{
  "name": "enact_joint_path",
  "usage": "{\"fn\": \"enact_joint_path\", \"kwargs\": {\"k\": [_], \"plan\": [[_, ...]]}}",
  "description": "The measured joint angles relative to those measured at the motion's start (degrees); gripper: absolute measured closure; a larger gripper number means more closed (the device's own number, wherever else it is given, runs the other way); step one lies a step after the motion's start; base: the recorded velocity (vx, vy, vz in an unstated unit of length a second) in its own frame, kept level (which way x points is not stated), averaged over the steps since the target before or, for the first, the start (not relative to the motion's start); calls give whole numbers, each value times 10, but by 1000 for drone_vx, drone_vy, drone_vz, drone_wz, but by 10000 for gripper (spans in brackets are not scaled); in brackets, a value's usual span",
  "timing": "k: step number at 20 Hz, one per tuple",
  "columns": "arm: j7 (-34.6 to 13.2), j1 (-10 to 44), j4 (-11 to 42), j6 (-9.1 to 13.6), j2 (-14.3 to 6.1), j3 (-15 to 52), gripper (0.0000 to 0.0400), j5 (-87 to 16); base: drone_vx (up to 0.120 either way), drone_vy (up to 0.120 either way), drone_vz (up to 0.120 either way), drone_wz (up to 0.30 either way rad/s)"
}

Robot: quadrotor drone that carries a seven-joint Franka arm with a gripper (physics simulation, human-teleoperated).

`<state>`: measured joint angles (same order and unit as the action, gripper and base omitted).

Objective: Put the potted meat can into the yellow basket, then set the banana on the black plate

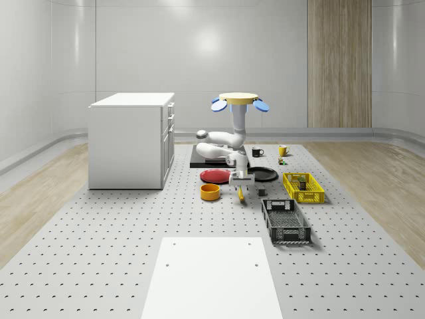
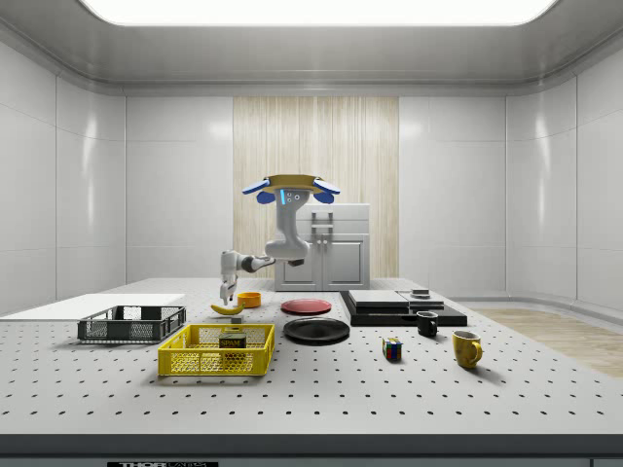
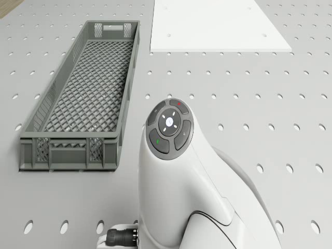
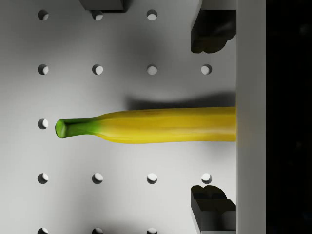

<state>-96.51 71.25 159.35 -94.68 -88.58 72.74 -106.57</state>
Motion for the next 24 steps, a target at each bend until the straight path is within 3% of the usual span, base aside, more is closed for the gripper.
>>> {"fn": "enact_joint_path", "kwargs": {"k": [12, 24], "plan": [[2, 12, -25, -28, 5, -69, 0, -65, 0, 0, 0, 0], [11, 12, -42, -38, 15, -104, 0, -99, 0, 0, 0, 0]]}}
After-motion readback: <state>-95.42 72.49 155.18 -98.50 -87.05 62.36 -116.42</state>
